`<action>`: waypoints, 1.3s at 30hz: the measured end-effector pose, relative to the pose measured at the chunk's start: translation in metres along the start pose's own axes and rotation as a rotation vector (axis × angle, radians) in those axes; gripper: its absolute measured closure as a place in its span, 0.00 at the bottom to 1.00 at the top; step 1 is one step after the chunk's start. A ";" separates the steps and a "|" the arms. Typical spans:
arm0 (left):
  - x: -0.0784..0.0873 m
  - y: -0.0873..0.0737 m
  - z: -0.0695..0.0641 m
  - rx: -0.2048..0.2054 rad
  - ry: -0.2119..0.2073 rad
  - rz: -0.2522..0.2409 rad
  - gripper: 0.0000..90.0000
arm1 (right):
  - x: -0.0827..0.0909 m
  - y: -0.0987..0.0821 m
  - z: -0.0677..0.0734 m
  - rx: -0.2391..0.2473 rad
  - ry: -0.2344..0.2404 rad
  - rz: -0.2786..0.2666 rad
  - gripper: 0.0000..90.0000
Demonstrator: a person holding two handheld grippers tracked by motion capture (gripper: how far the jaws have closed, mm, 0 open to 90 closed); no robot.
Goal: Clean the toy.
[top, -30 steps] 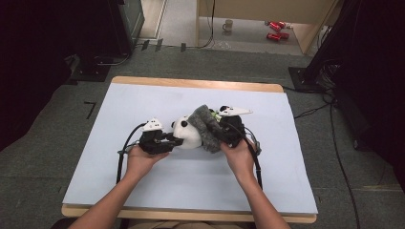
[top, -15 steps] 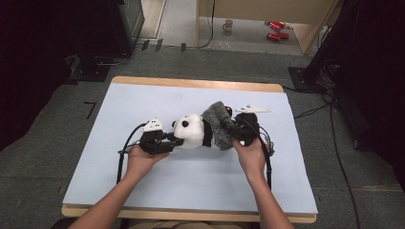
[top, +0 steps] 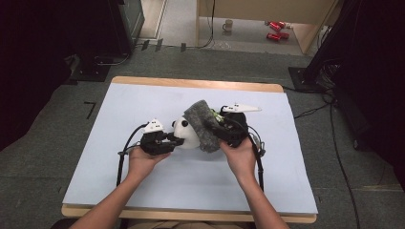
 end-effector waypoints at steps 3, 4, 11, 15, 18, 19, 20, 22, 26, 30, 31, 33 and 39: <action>0.001 0.000 -0.003 -0.011 0.008 -0.002 0.67 | -0.015 -0.004 0.013 0.009 0.033 0.016 0.89; 0.001 0.000 -0.005 -0.007 0.008 -0.008 0.67 | -0.015 -0.004 0.013 0.009 0.033 0.016 0.89; 0.000 -0.003 -0.011 -0.001 0.027 -0.006 0.68 | -0.045 -0.024 0.028 0.054 0.056 0.089 0.89; -0.001 -0.003 -0.006 0.006 0.021 0.005 0.68 | -0.048 -0.030 0.020 0.090 0.035 0.095 0.89; -0.001 -0.003 -0.004 0.015 0.017 0.015 0.68 | -0.046 -0.031 0.013 0.143 -0.006 0.097 0.88; -0.001 -0.003 -0.002 0.019 0.017 0.018 0.68 | -0.045 -0.032 0.011 0.144 -0.017 0.100 0.88; -0.001 -0.003 0.000 0.031 0.015 0.020 0.68 | -0.043 -0.033 0.005 0.148 -0.038 0.099 0.88; 0.000 -0.001 0.003 0.042 0.001 0.023 0.68 | -0.038 -0.037 -0.008 0.138 -0.076 0.102 0.89; 0.000 0.002 0.004 0.047 -0.015 0.030 0.69 | -0.025 -0.039 -0.024 0.101 -0.097 0.102 0.89; 0.000 0.004 0.007 0.052 -0.023 0.038 0.70 | -0.015 -0.038 -0.035 0.107 -0.139 0.096 0.89; 0.000 0.005 0.009 0.055 -0.025 0.039 0.70 | -0.013 -0.038 -0.038 0.104 -0.148 0.092 0.89; 0.000 0.007 0.010 0.063 -0.036 0.036 0.70 | -0.006 -0.037 -0.049 0.079 -0.167 0.076 0.89; -0.002 0.011 0.011 0.054 -0.049 0.035 0.70 | 0.006 -0.038 -0.063 0.051 -0.191 0.059 0.89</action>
Point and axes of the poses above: each handheld gripper's, and its own axes: x roughly backward along the jaws, y roughly out of its top, z roughly to its left, the point moved 10 cm from there along -x, roughly forward along the jaws, and after that the axes turned 8 degrees about x, right-handed, at the moved point
